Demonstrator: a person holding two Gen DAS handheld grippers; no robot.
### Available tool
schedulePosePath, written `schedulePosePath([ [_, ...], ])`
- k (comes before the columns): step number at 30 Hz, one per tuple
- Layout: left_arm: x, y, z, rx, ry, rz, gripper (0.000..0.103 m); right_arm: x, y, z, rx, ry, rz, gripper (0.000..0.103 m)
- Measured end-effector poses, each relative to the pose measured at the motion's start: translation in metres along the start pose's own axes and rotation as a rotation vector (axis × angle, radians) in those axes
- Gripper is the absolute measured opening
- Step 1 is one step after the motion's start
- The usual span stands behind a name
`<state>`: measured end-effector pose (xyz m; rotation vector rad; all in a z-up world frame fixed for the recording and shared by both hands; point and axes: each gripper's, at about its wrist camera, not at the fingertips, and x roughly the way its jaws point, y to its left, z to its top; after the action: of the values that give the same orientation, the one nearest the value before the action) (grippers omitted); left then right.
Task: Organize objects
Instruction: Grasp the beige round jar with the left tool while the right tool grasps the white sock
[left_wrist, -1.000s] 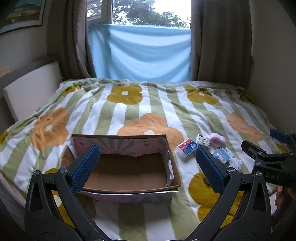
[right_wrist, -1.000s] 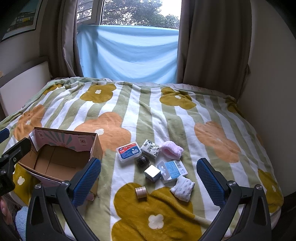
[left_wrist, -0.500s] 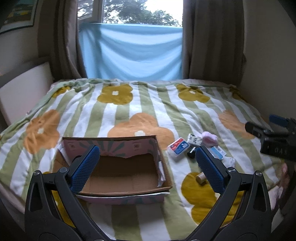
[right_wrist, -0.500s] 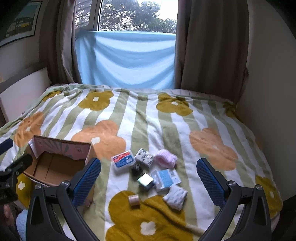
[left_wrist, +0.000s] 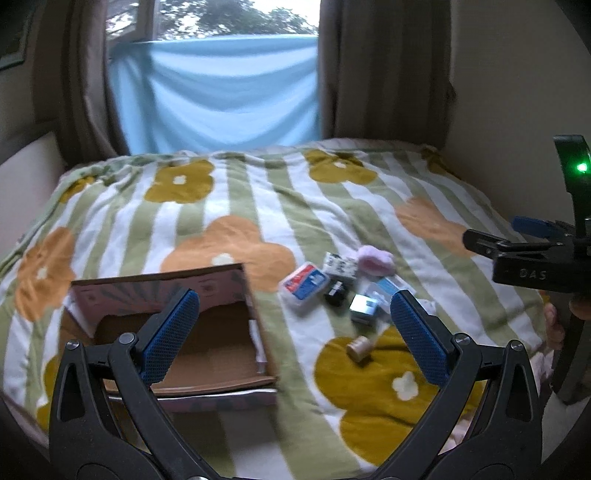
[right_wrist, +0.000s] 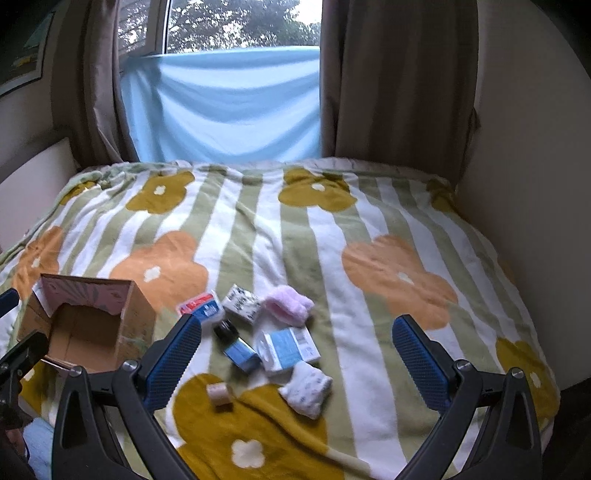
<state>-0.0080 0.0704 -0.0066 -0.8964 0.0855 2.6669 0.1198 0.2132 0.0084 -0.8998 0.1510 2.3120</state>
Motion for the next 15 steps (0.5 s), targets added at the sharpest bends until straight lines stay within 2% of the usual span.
schedulePosePath([
  [9,0.049,-0.056,-0.024,0.077,0.105,-0.075,0.103,0.038,-0.029,-0.028,0.014,0.082,-0.022,0.103],
  [15,0.087,-0.079,-0.049,0.087,0.184,-0.127,0.103,0.066,-0.044,-0.049,0.019,0.143,-0.020,0.103],
])
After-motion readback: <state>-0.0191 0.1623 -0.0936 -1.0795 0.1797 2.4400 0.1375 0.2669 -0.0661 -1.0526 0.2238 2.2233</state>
